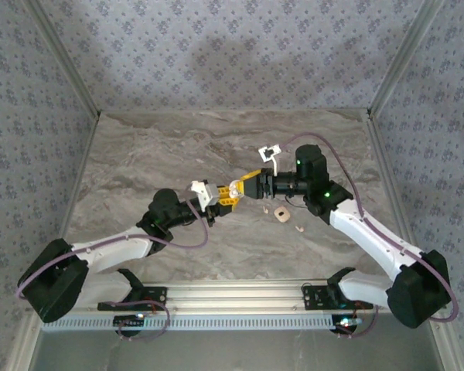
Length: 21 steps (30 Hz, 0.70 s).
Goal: Insert the wireless bluetooth earbuds into the charging case
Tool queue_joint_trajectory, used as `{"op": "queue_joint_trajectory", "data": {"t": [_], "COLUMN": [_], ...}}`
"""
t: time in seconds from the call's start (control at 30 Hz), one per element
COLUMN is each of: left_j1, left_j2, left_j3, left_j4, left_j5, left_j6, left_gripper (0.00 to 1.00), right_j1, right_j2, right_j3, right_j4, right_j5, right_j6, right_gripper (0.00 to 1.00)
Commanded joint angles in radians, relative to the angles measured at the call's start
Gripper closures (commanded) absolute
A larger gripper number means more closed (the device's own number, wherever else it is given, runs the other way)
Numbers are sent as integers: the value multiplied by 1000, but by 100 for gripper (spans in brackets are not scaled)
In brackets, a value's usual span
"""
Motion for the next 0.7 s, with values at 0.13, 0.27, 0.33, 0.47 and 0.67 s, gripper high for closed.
{"op": "queue_joint_trajectory", "data": {"t": [0.13, 0.27, 0.33, 0.47, 0.67], "left_j1": [-2, 0, -1, 0, -1], "left_j2": [-26, -29, -32, -36, -45], "left_j3": [29, 25, 25, 30, 52], "left_j4": [-31, -39, -43, -61, -105], "left_j5": [-14, -18, -21, 4, 84], "left_j6": [21, 19, 14, 9, 7], "left_gripper": [89, 89, 89, 89, 89], "right_j1": [-20, -35, -42, -46, -46], "right_j2": [-90, -112, -122, -120, -27], "right_j3": [-36, -48, -54, -33, 31], "right_j4": [3, -2, -10, -55, -76], "right_j5": [-21, -21, -15, 44, -30], "right_j6": [1, 3, 2, -28, -62], "right_gripper": [51, 52, 52, 43, 37]}}
